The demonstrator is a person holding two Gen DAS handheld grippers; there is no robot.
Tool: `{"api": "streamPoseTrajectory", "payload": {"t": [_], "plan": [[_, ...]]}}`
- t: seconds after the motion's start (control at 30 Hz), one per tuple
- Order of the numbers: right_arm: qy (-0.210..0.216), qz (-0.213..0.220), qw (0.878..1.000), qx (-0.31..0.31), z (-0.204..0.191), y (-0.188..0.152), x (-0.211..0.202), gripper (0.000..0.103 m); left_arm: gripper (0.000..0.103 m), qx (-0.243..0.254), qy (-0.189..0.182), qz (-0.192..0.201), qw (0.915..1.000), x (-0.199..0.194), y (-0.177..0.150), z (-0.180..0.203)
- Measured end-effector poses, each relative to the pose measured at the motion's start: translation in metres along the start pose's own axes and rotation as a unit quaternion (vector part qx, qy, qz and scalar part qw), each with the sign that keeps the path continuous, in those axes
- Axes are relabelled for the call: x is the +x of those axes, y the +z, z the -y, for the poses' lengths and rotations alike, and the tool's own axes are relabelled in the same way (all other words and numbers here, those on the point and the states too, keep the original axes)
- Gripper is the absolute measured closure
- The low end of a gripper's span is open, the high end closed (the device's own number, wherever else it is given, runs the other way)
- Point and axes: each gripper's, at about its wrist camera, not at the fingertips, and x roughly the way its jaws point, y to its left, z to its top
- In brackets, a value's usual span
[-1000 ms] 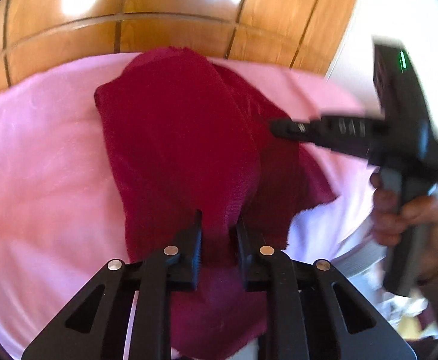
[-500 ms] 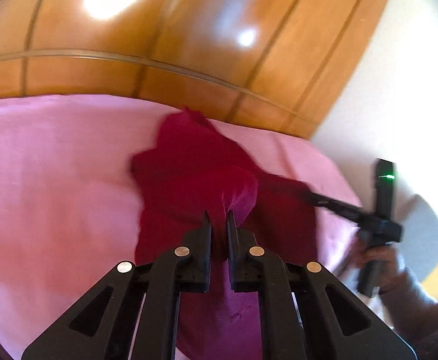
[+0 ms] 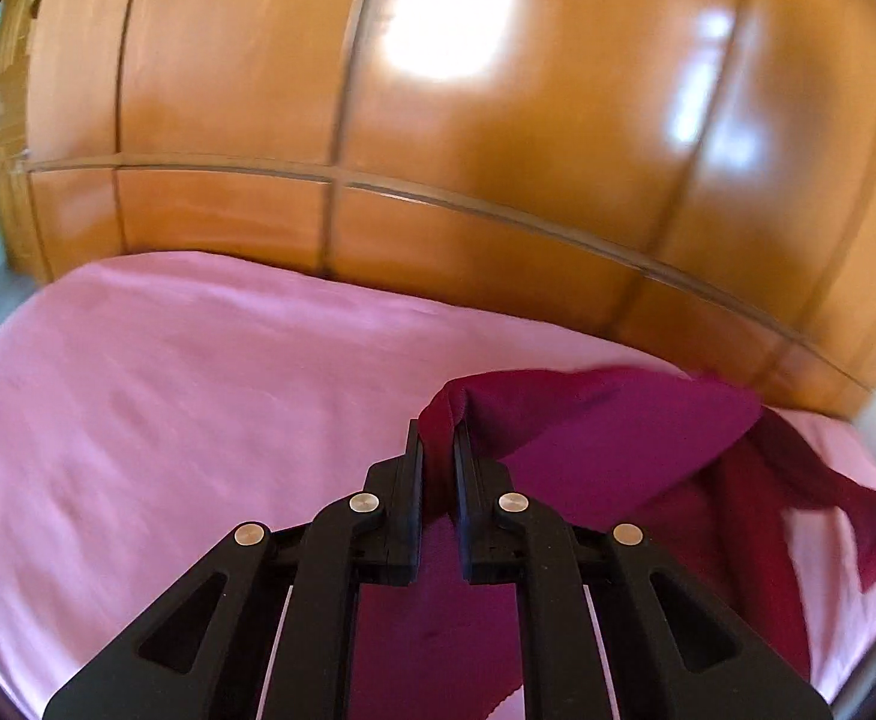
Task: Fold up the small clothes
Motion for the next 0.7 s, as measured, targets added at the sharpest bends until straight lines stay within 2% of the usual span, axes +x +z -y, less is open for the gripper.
{"api": "streamPoseTrajectory", "payload": {"t": [0.13, 0.23, 0.27, 0.3, 0.37, 0.4, 0.43, 0.47, 0.53, 0.6, 0.63, 0.67, 0.7], "plan": [[-0.052, -0.029, 0.998, -0.020, -0.006, 0.018, 0.044, 0.097, 0.095, 0.020, 0.074, -0.017, 0.9969, 0.042, 0.024, -0.010], [-0.072, -0.050, 0.996, -0.029, -0.008, 0.021, 0.071, 0.094, 0.094, 0.000, 0.106, -0.055, 0.9929, 0.077, 0.034, -0.027], [-0.074, -0.051, 0.996, -0.029, -0.011, 0.019, 0.072, 0.084, 0.093, -0.013, 0.108, -0.064, 0.9920, 0.084, 0.034, -0.030], [-0.072, -0.049, 0.996, -0.029, -0.010, 0.019, 0.074, 0.064, 0.089, -0.018, 0.117, -0.063, 0.9910, 0.085, 0.033, -0.032], [-0.062, -0.034, 0.997, -0.026, -0.011, 0.013, 0.062, 0.040, 0.065, -0.014, 0.133, -0.046, 0.9900, 0.081, 0.030, -0.029], [-0.055, -0.026, 0.998, -0.026, -0.012, 0.007, 0.052, 0.037, 0.046, -0.014, 0.134, -0.031, 0.9904, 0.072, 0.026, -0.027], [-0.046, -0.019, 0.998, -0.026, -0.013, 0.002, 0.041, 0.035, 0.042, -0.018, 0.130, -0.015, 0.9913, 0.063, 0.022, -0.024], [-0.026, -0.008, 0.999, -0.024, -0.014, -0.008, 0.022, 0.032, 0.042, -0.022, 0.117, -0.009, 0.9928, 0.056, 0.018, -0.021], [0.007, 0.002, 1.000, -0.023, -0.017, -0.022, -0.002, 0.030, 0.042, -0.034, 0.048, -0.017, 0.9981, 0.041, 0.001, -0.011], [0.093, -0.012, 0.996, -0.015, -0.025, -0.047, -0.031, 0.027, 0.042, -0.045, -0.027, -0.031, 0.9981, 0.027, -0.024, 0.003], [0.129, -0.025, 0.991, -0.008, -0.028, -0.055, -0.037, 0.027, 0.042, -0.048, -0.067, -0.049, 0.9954, 0.024, -0.039, 0.011], [0.191, -0.052, 0.980, 0.005, -0.034, -0.072, -0.048, 0.028, 0.042, -0.049, -0.109, -0.075, 0.9900, 0.023, -0.057, 0.024], [0.223, -0.068, 0.972, 0.011, -0.039, -0.082, -0.053, 0.029, 0.044, -0.048, -0.147, -0.101, 0.9828, 0.024, -0.077, 0.038]]}}
